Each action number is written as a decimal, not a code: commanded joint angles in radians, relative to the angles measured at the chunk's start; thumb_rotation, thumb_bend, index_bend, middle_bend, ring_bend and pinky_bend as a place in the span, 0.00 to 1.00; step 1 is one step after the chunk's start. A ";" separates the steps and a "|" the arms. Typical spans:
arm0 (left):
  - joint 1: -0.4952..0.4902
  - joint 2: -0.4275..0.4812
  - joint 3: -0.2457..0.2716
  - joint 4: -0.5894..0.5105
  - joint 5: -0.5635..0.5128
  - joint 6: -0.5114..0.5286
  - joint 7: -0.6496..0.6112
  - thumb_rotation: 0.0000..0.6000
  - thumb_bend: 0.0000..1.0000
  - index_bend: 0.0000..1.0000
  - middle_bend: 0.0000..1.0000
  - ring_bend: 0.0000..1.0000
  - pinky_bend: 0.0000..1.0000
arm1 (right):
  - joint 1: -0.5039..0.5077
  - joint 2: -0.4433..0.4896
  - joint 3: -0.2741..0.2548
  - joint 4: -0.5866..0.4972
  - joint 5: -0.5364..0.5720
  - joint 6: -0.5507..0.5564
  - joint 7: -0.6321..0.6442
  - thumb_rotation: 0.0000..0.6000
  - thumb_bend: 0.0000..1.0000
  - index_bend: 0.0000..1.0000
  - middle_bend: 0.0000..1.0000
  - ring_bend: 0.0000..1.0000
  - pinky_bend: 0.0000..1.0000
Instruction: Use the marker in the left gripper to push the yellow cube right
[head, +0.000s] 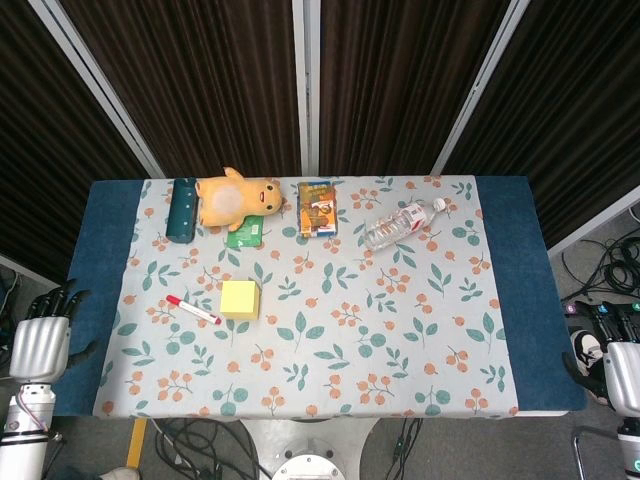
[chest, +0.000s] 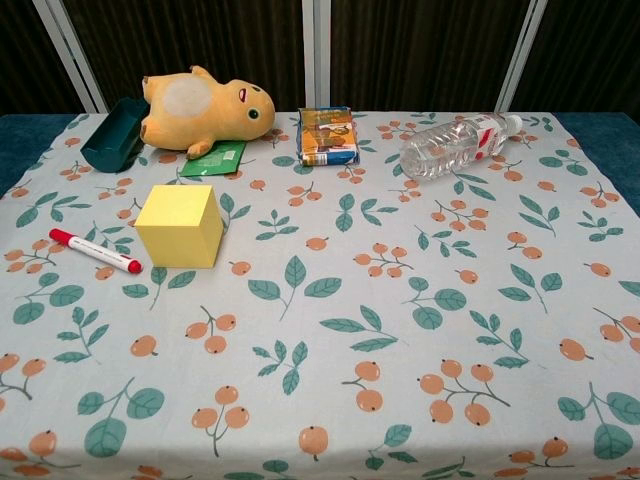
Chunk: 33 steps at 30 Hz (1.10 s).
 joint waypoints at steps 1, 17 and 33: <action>-0.002 0.001 0.000 0.000 0.000 -0.005 -0.005 1.00 0.22 0.28 0.21 0.16 0.19 | 0.002 0.000 0.001 -0.002 0.002 -0.004 -0.002 1.00 0.20 0.16 0.25 0.09 0.22; -0.122 0.006 -0.011 0.120 0.127 -0.111 -0.240 1.00 0.22 0.35 0.31 0.16 0.19 | 0.009 0.031 0.012 -0.013 -0.022 0.015 0.005 1.00 0.20 0.16 0.25 0.09 0.22; -0.371 -0.187 0.032 0.440 0.216 -0.391 -0.414 1.00 0.23 0.40 0.36 0.17 0.19 | -0.010 0.049 0.002 -0.020 -0.042 0.053 0.019 1.00 0.20 0.16 0.25 0.09 0.22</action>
